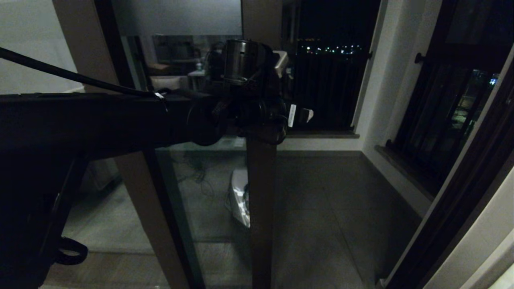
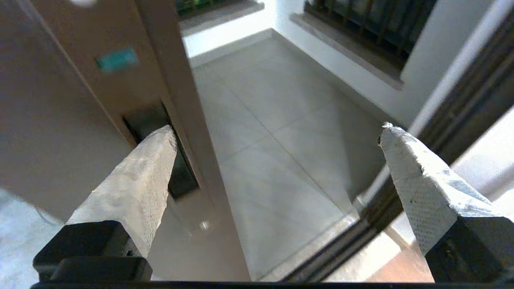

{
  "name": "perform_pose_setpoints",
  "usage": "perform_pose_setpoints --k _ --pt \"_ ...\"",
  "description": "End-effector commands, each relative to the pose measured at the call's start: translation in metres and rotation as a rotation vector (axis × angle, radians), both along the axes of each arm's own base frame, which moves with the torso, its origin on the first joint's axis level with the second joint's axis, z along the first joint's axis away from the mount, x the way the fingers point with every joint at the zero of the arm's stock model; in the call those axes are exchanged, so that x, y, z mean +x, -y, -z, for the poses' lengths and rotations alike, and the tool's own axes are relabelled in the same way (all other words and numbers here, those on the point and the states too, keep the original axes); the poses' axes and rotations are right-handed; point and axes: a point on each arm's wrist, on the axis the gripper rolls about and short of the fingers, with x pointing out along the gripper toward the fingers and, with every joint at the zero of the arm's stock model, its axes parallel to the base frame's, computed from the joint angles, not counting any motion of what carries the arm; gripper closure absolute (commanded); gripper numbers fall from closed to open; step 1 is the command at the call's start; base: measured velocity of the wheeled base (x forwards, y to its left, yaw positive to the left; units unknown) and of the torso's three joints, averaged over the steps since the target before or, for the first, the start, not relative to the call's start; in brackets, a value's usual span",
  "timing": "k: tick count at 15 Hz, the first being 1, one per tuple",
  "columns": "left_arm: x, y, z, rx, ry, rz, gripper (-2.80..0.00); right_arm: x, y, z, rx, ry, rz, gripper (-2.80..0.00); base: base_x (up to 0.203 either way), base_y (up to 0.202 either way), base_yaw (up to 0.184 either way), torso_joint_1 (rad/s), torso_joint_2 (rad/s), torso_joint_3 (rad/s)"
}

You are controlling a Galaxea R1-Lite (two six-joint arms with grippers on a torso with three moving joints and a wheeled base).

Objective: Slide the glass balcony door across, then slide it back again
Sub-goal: Close the slid door

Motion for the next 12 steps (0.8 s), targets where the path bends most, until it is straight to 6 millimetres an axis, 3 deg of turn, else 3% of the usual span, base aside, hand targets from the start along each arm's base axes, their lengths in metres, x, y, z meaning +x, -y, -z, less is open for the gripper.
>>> perform_pose_setpoints --k 1,6,12 --pt "-0.020 0.001 -0.020 -0.024 0.028 0.028 -2.80 0.000 0.000 0.000 0.000 0.000 0.000 0.00 0.000 0.000 0.000 0.000 0.00 0.000" --pt "-0.052 -0.006 -0.040 -0.022 0.030 0.036 -2.80 0.000 0.000 0.000 0.000 -0.001 0.000 0.00 0.000 0.000 0.000 0.000 0.00 0.000" --pt "-0.088 -0.048 -0.073 -0.053 0.069 -0.019 -2.80 0.000 0.000 0.000 0.000 -0.001 0.000 0.00 0.000 0.000 0.000 0.000 0.00 0.000"
